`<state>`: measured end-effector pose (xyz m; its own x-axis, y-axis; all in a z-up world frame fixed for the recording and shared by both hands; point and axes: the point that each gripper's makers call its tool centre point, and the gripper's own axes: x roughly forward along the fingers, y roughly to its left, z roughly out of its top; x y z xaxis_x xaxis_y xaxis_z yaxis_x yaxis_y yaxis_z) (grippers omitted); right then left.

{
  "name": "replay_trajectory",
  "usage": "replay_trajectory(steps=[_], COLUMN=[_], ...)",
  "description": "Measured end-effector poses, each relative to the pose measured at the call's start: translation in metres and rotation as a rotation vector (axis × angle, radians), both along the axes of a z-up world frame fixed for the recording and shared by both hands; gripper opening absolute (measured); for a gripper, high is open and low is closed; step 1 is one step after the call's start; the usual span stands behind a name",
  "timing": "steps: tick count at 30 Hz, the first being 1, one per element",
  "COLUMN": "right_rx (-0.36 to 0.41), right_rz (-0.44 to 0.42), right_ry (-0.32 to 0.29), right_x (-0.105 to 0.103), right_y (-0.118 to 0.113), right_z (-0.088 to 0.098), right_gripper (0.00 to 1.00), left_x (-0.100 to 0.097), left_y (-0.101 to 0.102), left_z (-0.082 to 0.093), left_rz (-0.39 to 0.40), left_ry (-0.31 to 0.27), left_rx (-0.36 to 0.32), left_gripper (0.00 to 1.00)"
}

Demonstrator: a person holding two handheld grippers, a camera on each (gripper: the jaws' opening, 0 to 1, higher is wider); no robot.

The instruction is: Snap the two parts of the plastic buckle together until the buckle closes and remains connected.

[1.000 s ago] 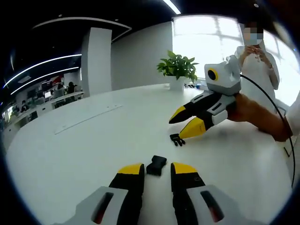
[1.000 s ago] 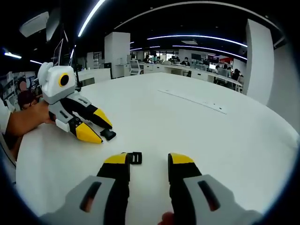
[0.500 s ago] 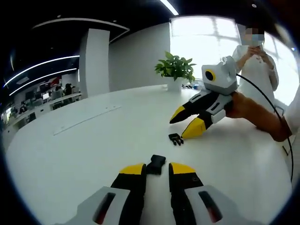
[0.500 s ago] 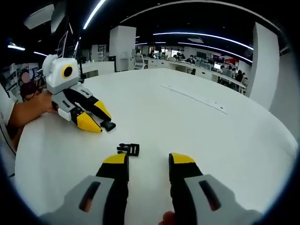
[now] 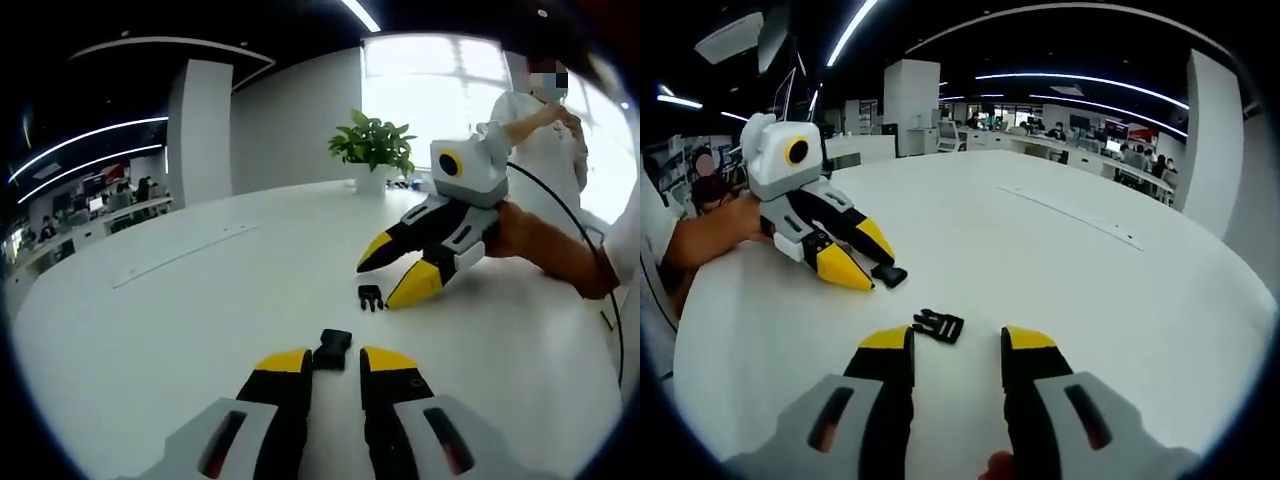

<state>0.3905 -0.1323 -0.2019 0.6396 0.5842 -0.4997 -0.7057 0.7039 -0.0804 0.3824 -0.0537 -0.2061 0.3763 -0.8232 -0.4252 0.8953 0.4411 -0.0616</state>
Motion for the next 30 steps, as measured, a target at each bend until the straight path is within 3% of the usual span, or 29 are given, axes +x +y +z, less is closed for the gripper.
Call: replay_trajectory(steps=[5, 12, 18, 23, 26, 30], right_rx=[0.002, 0.013, -0.003, 0.02, 0.053, 0.049], right_rz=[0.017, -0.028, -0.036, -0.021, -0.002, 0.007], right_ry=[0.005, -0.02, -0.077, -0.049, 0.001, 0.004], right_x=[-0.005, 0.0, 0.007, 0.005, 0.0, -0.003], right_y=[0.005, 0.006, 0.009, 0.012, 0.015, 0.015], right_z=[-0.002, -0.003, -0.001, 0.0, -0.002, -0.001], right_gripper=[0.34, 0.34, 0.31, 0.31, 0.31, 0.28], left_x=[0.001, 0.0, -0.001, -0.001, -0.001, -0.001], left_y=[0.0, 0.001, 0.001, 0.001, 0.001, 0.001], left_z=[-0.001, -0.002, -0.002, -0.002, -0.002, -0.002], left_rz=[-0.001, 0.003, 0.003, 0.002, 0.001, 0.003], left_ry=[-0.001, -0.005, -0.004, -0.004, -0.002, -0.001], left_rx=[-0.001, 0.003, 0.002, 0.002, 0.0, -0.001], left_gripper=[0.18, 0.18, 0.18, 0.18, 0.18, 0.18])
